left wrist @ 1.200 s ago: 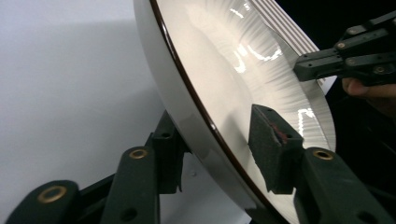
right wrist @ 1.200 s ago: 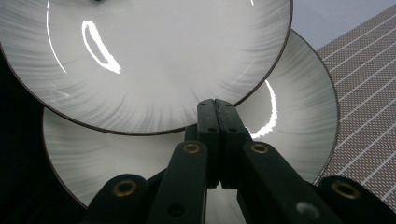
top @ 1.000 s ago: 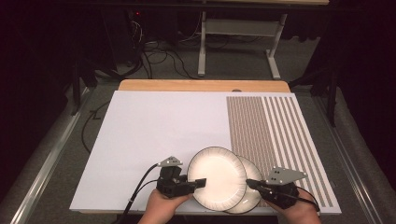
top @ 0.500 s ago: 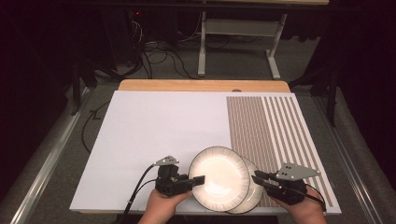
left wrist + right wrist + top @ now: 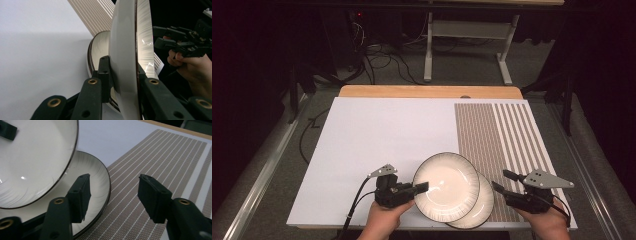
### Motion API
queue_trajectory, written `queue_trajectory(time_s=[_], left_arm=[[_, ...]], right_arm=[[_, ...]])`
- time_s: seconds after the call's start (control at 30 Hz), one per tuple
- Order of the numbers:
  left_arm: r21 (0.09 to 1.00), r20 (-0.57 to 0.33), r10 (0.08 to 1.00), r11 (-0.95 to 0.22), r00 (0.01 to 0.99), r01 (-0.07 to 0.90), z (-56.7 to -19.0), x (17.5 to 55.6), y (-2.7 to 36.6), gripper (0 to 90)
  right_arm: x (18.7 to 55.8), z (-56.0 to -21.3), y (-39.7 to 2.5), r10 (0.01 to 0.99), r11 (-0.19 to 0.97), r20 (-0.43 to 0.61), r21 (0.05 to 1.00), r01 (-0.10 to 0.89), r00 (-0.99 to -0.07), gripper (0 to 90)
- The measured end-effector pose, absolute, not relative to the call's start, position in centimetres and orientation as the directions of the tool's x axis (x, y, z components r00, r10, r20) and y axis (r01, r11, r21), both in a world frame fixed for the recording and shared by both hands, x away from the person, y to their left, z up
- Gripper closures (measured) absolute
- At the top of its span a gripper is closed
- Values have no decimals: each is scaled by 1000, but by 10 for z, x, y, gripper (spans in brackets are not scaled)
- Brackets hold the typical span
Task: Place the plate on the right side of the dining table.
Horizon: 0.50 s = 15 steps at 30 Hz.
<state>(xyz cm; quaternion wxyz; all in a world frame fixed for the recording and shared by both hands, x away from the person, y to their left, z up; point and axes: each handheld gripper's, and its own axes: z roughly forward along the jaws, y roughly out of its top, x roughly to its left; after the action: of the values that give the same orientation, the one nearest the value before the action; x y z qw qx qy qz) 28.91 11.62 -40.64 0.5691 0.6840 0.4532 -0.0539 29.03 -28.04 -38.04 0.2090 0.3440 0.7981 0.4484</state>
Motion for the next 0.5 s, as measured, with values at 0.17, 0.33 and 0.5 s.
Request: queue_trajectory(time_s=[0.17,0.33,0.5], left_arm=[[752,-577,561,82,594,654,-402,290,123,789],[783,-543,577,87,610,615,-399,292,128,794],[819,-492,614,88,617,567,-394,293,136,795]], right_arm=[[292,-379,-287,767,325,-19,874,362,-642,301],[293,-376,-295,794,285,-8,888,361,-608,213],[292,-374,-301,811,260,-10,901,346,-584,151]])
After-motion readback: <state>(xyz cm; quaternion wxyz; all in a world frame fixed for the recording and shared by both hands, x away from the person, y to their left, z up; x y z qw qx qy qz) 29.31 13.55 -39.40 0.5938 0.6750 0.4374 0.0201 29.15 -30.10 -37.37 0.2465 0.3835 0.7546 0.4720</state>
